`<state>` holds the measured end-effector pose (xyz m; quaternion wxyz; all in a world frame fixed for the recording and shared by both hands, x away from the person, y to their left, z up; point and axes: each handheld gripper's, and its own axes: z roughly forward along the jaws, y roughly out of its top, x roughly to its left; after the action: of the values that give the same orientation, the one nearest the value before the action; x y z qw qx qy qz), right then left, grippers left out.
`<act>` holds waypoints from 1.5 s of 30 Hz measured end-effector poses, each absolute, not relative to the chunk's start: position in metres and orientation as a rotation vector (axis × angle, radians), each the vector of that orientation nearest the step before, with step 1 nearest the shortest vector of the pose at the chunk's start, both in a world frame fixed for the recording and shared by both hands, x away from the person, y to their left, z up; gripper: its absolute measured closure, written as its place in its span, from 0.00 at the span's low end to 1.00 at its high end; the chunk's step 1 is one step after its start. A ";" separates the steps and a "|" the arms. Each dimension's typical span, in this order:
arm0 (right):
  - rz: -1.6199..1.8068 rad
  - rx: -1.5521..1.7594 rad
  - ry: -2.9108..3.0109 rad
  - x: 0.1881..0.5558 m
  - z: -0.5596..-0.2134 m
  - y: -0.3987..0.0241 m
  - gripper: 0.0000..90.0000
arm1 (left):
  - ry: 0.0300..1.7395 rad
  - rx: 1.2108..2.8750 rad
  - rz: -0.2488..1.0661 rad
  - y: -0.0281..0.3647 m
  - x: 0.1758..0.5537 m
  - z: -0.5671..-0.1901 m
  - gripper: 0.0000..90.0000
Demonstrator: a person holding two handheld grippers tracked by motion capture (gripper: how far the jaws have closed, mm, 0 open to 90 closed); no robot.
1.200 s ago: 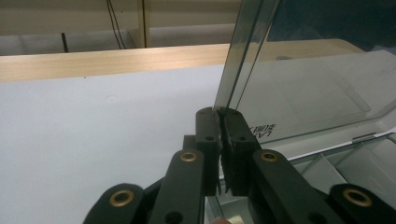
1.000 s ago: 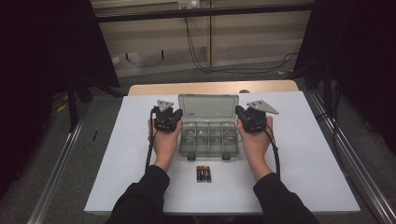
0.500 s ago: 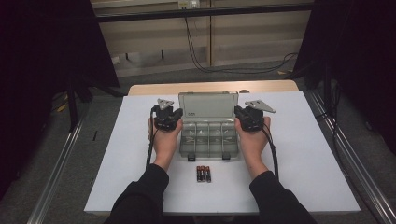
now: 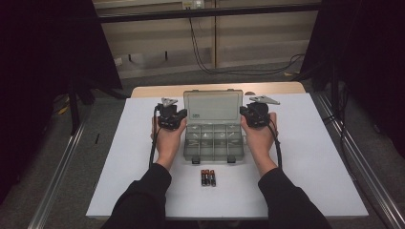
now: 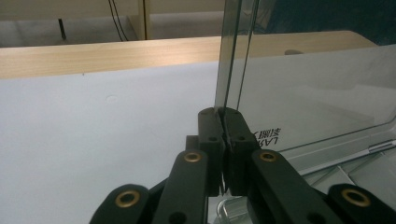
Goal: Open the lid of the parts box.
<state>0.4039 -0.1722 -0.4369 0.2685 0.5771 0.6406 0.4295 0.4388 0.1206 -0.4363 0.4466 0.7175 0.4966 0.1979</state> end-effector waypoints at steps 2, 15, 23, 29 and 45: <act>1.153 1.567 1.737 0.408 -0.437 -0.173 0.98 | 1.242 1.786 0.480 0.120 0.442 -0.436 0.97; 1.153 1.658 1.780 0.425 -0.437 -0.178 0.98 | 1.306 1.822 0.388 0.121 0.461 -0.436 0.98; 1.157 1.694 1.824 0.434 -0.438 -0.183 0.98 | 1.330 1.823 0.340 0.121 0.468 -0.437 0.98; 1.168 1.708 1.834 0.439 -0.442 -0.185 0.98 | 1.346 1.822 0.333 0.121 0.473 -0.441 0.98; 1.177 1.770 1.883 0.451 -0.454 -0.192 0.98 | 1.409 1.802 0.214 0.123 0.487 -0.450 0.98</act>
<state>0.4514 -0.1925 -0.4535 0.1503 0.6161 0.6556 0.4098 0.4867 0.1229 -0.4501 0.4097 0.7155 0.5595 0.0849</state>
